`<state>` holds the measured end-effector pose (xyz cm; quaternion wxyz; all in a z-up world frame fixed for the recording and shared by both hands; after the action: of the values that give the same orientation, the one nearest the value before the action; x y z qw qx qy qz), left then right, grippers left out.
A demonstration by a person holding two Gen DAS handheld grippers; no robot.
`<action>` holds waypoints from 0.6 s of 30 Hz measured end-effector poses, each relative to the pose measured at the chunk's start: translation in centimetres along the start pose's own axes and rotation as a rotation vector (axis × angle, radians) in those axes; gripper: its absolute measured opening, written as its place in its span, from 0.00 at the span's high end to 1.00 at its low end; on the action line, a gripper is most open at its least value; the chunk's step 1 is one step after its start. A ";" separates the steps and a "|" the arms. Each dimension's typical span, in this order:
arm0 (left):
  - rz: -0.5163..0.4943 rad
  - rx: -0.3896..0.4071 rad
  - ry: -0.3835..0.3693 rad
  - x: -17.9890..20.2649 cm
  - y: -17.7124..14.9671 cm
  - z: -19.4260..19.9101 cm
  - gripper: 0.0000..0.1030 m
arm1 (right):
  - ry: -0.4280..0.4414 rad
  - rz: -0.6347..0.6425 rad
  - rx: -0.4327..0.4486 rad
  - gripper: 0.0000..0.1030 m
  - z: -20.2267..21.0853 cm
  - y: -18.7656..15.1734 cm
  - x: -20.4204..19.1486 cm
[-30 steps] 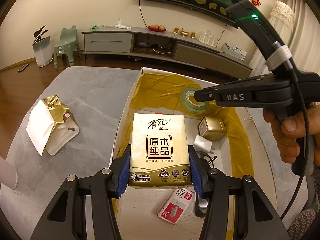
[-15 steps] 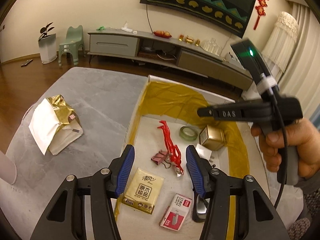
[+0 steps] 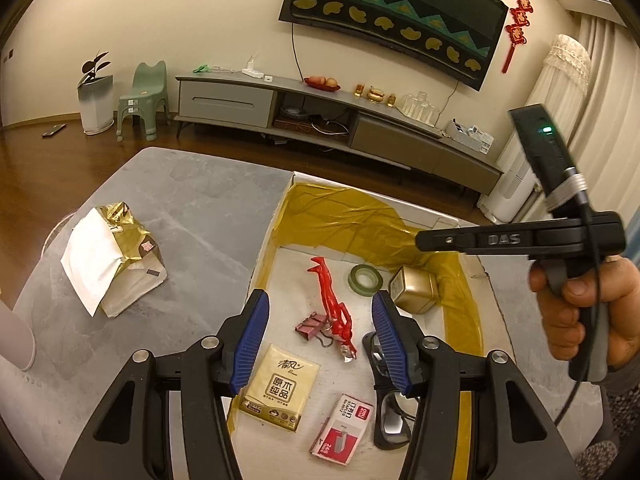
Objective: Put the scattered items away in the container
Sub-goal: 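Move both open tools toward the pink stapler and white tube on the table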
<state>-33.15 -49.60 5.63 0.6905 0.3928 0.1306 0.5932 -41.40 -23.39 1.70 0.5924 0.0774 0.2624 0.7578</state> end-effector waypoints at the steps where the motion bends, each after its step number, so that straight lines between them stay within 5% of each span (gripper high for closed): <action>1: -0.001 0.001 0.000 0.1 0.0 0.1 0.46 | 0.011 0.003 0.006 0.75 0.5 -0.2 -0.1; 9: -0.036 0.016 -0.024 2.1 0.0 1.1 0.44 | 0.159 0.063 0.054 0.73 5.4 -2.8 -1.2; 18: -0.088 0.000 -0.096 6.0 -0.3 1.6 0.43 | 0.204 0.065 0.130 0.68 10.9 -7.6 0.9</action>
<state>-30.34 -44.65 8.20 0.7214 0.4147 0.1148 0.5426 -30.46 -18.02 7.08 0.5313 0.0466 0.3674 0.7620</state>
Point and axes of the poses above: each gripper's, at about its wrist camera, not at the fingertips, and z roughly against the way its jaws point, x to its right, y to its top, the point moved 3 cm from there along -z, roughly the way its jaws point, and after that the axes turned 2 degrees about z, right-handed, at the moved point
